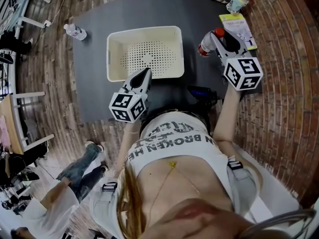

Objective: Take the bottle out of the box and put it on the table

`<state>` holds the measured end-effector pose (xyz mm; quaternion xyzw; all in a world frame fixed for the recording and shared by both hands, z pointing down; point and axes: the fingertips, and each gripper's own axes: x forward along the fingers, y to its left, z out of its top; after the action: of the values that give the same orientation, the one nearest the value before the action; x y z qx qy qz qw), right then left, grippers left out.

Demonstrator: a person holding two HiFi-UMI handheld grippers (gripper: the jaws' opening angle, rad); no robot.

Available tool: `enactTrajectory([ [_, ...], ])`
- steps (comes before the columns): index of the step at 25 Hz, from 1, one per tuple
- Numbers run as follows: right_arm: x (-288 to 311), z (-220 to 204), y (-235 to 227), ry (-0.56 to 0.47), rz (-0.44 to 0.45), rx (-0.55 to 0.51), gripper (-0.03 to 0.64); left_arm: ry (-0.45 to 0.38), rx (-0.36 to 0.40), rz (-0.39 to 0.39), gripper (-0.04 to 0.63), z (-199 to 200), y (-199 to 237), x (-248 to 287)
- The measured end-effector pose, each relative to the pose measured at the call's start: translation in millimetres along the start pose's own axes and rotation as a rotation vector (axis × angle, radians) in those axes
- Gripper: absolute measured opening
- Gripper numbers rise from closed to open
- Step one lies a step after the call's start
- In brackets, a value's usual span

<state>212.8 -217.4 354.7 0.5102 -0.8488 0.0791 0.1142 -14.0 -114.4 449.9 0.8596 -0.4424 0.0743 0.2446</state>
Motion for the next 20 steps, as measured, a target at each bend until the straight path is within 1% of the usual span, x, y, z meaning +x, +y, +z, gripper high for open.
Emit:
enactTrajectory([
  [6, 3.6, -9.3, -2.7, 0.022, -0.006, 0.001, 0.153, 0.000, -0.001, -0.004, 0.000, 1.0, 1.0, 1.0],
  [9, 7.0, -21.8, -5.0, 0.039, -0.008, 0.006, 0.153, 0.002, 0.000, -0.004, 0.000, 0.8, 1.3, 0.8],
  [15, 13.3, -67.6, -12.1, 0.127, -0.022, 0.032, 0.153, 0.007, -0.002, 0.000, 0.000, -1.1, 0.8, 0.7],
  [20, 22.6, -104.2, -12.6, 0.190, -0.026, 0.029, 0.152, 0.016, -0.007, -0.006, 0.000, -3.4, 2.1, 2.7],
])
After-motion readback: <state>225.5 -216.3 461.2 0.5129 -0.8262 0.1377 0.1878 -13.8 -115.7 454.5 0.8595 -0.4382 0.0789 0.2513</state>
